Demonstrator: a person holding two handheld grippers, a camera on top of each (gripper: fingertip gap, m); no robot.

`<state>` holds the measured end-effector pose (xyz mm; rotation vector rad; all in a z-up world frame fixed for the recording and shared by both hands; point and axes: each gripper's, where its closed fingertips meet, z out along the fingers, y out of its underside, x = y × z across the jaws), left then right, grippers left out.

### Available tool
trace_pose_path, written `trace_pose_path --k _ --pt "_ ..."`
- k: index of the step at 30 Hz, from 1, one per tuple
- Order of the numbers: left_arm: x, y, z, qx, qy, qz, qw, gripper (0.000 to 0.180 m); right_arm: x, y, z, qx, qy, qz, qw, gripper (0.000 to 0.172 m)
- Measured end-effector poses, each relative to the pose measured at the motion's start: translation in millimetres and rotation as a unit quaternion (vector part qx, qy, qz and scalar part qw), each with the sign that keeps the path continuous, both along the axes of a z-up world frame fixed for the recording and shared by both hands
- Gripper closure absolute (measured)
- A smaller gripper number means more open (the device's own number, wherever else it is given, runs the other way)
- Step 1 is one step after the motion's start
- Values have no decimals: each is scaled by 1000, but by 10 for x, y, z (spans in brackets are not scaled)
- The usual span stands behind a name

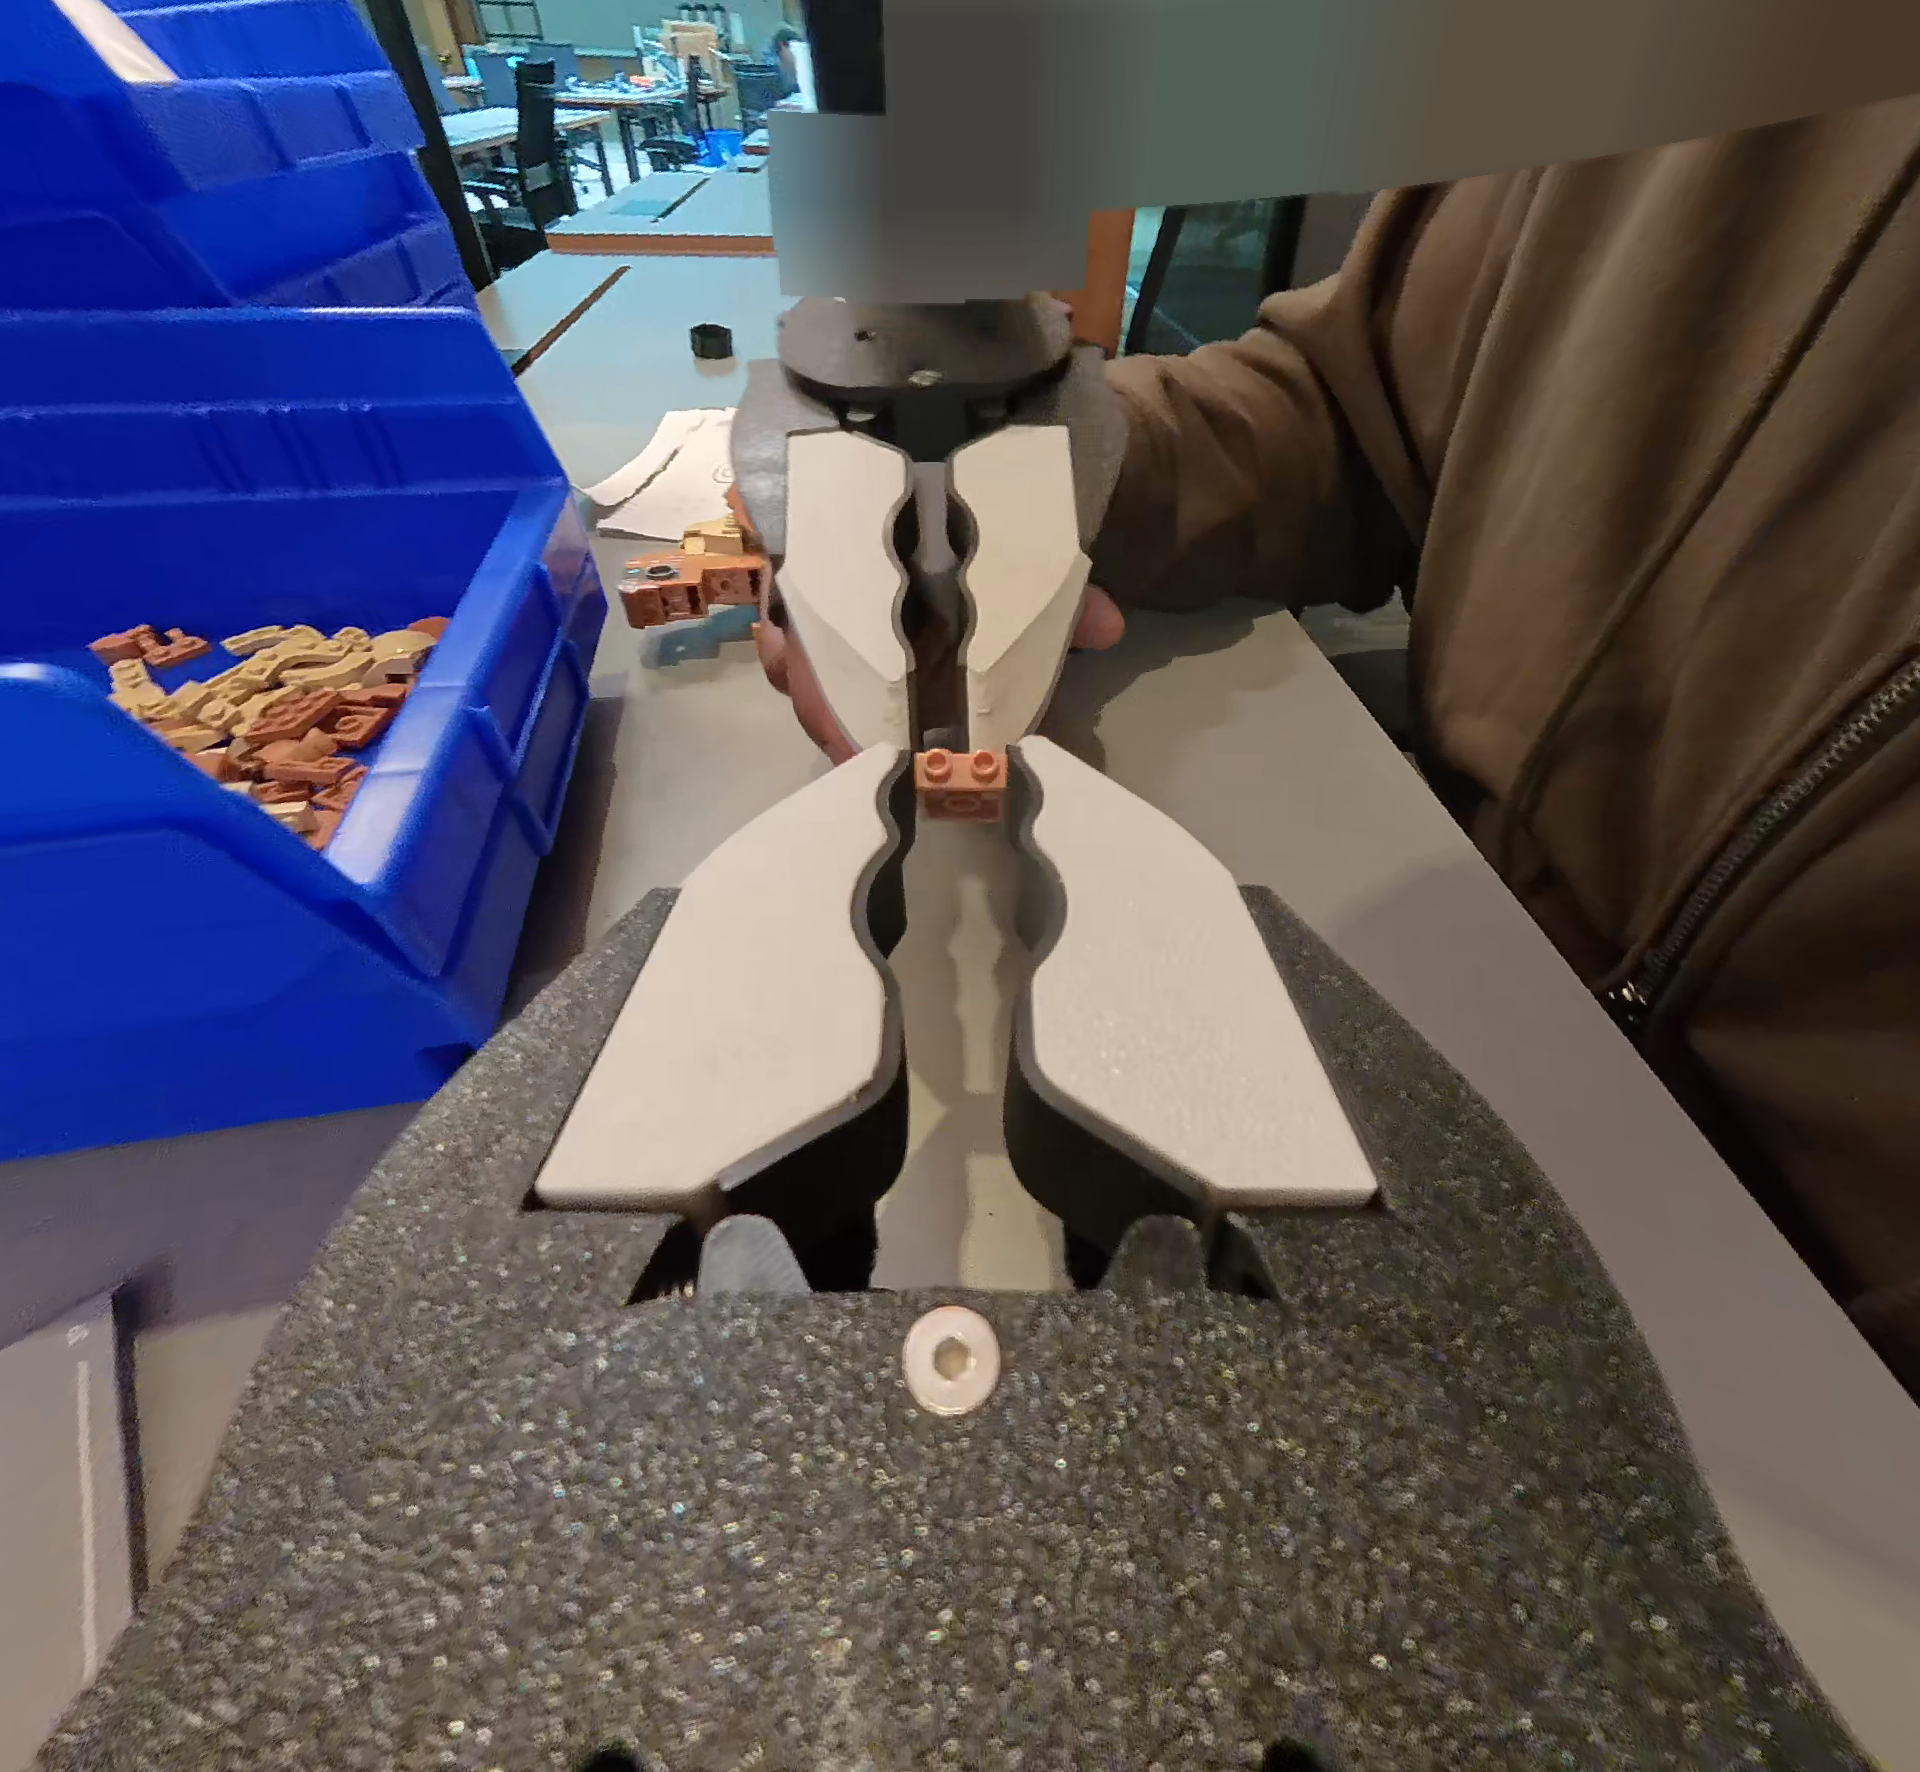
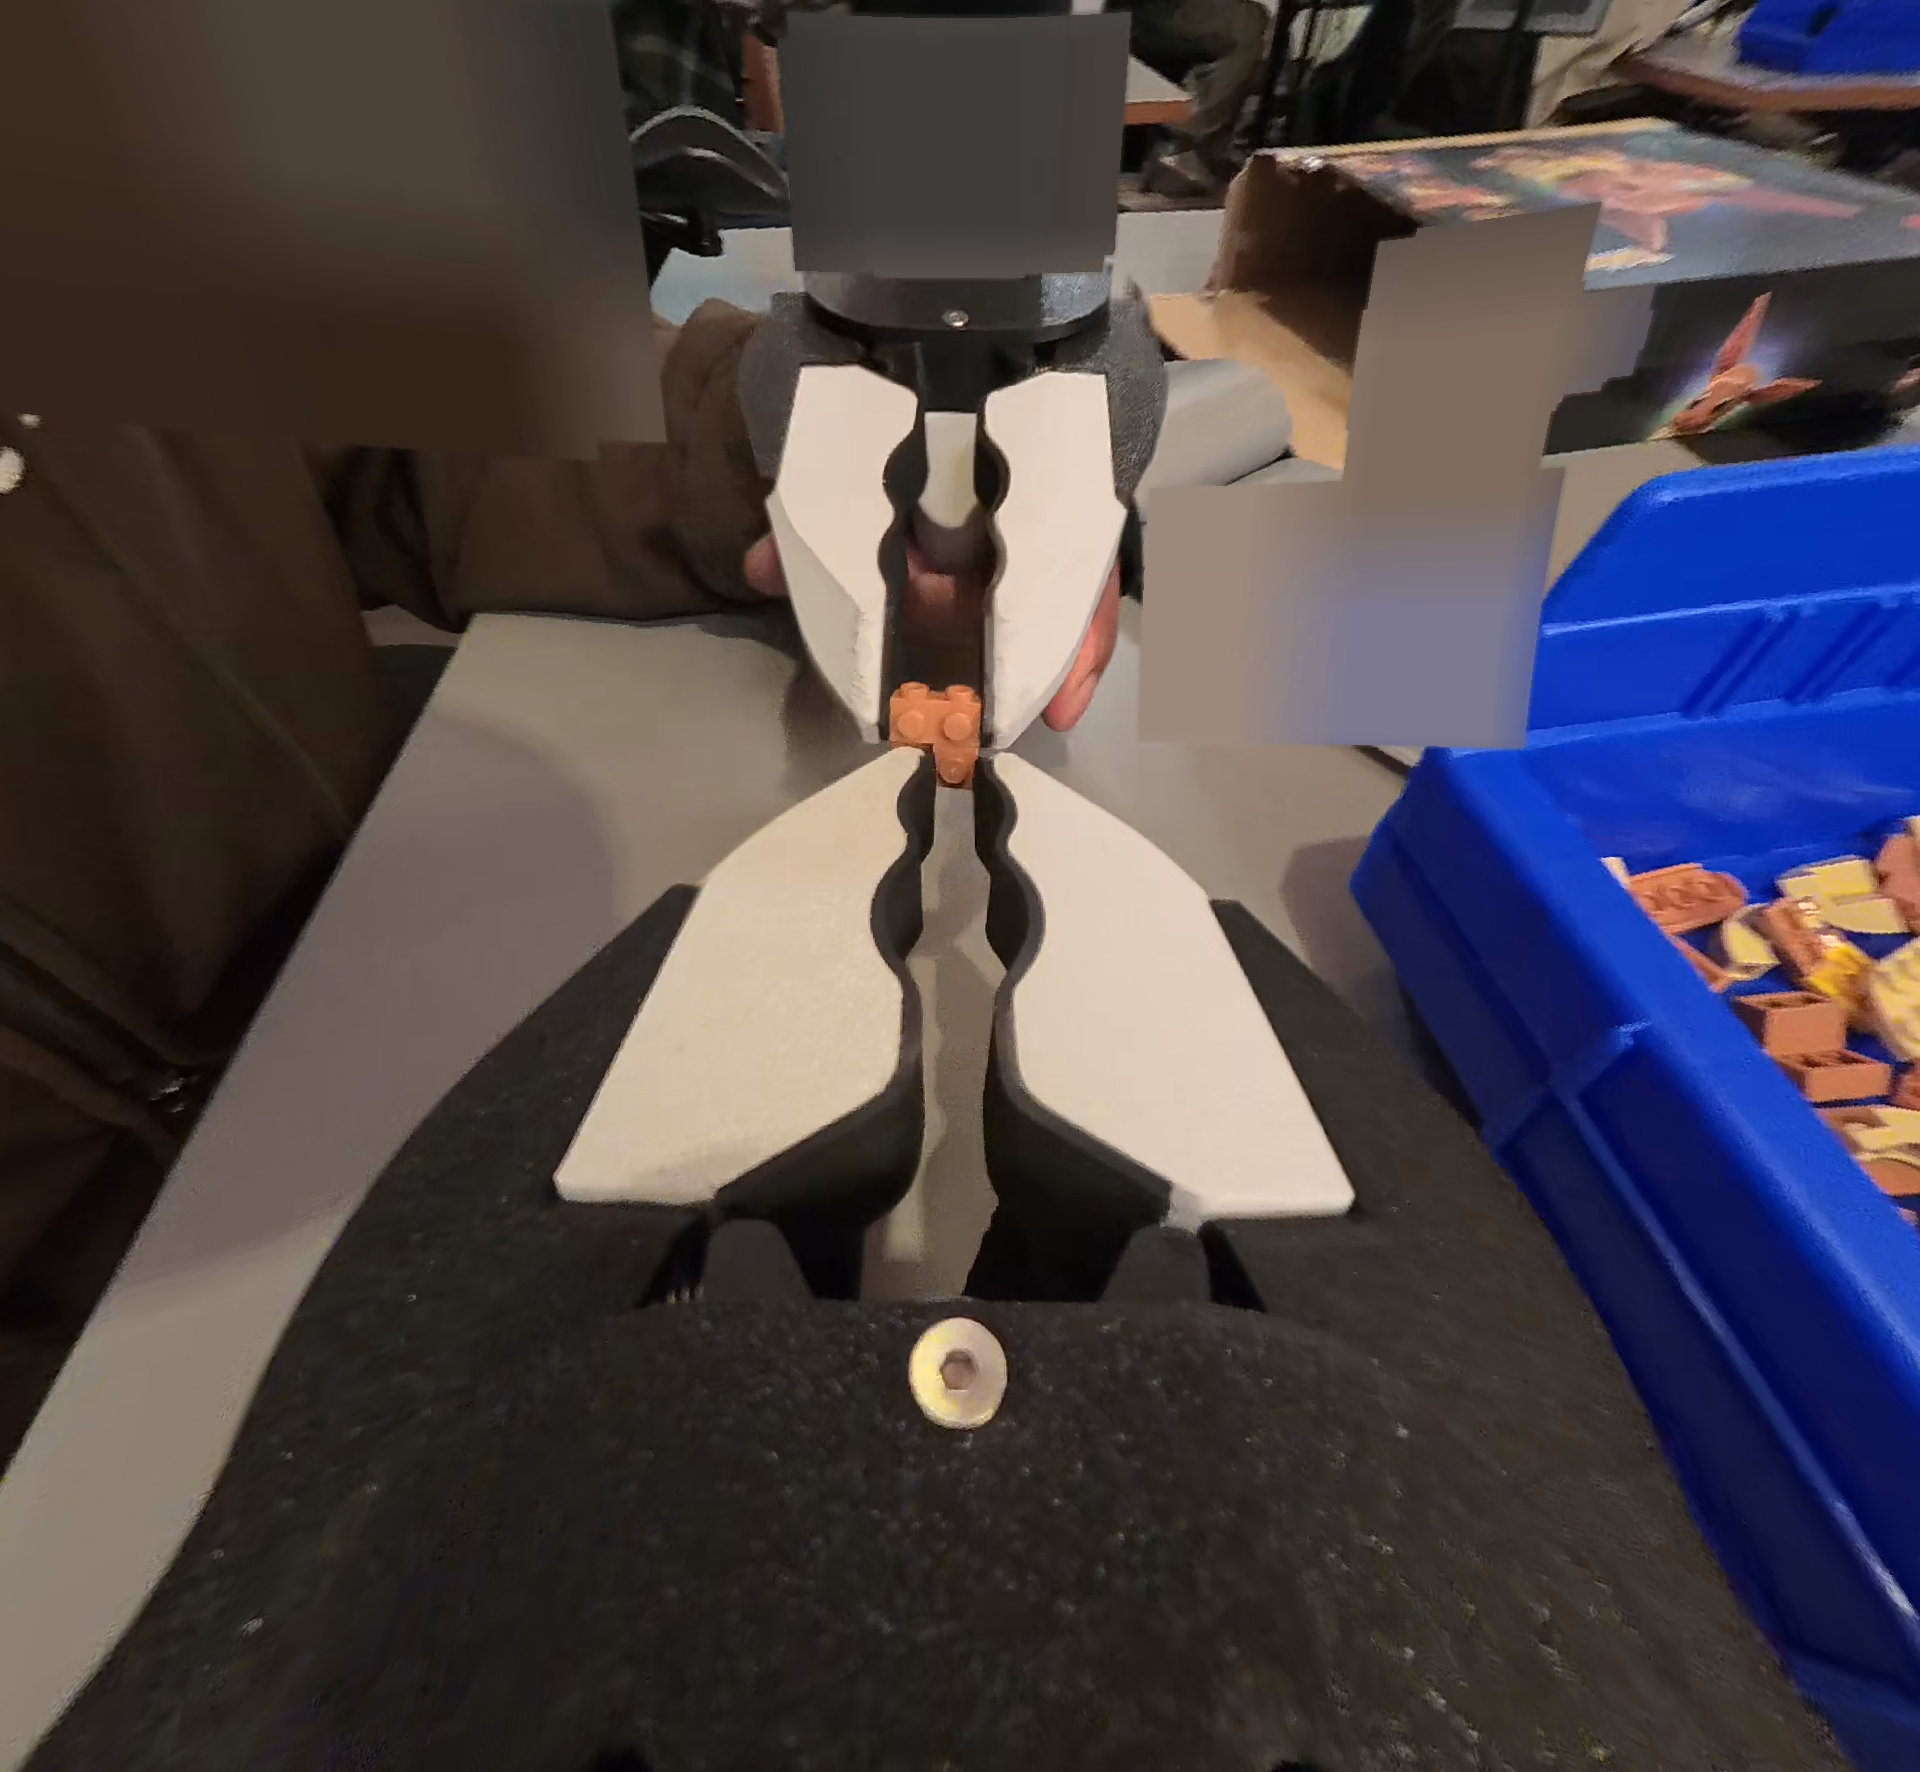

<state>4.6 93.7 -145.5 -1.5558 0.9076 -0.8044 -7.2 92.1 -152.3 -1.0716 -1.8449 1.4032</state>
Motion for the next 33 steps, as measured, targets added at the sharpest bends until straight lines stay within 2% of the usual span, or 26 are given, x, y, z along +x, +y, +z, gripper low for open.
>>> trace_pose_path --k 4,9,12,14,17,20,23,28,33 --pt "-70 80 6 -20 -15 25 999 164 -59 157 76 40 41 -58 997 165" --pt "-73 102 29 -21 -35 30 999 164 -72 245 126 29 51 -78 995 165" --pt "-117 144 37 -22 -38 46 998 164 -116 446 214 19 72 -134 988 164" --pt "-128 176 22 -24 -36 57 997 164 -155 758 305 21 91 -215 972 164" --pt "-127 216 -7 -28 -30 71 997 164 -161 1400 364 0 70 -374 925 162" --pt "-132 236 -14 -28 -27 80 996 164 -97 1703 264 -13 25 -438 898 155" --pt "-144 265 -36 -32 -25 91 995 164 -27 1803 222 -3 13 -458 889 153" --pt "-184 337 -39 -30 -22 120 992 164 73 1824 380 -2 37 -456 889 153" --pt "-379 571 218 3 -13 208 978 164 347 1797 523 15 43 -446 894 154"
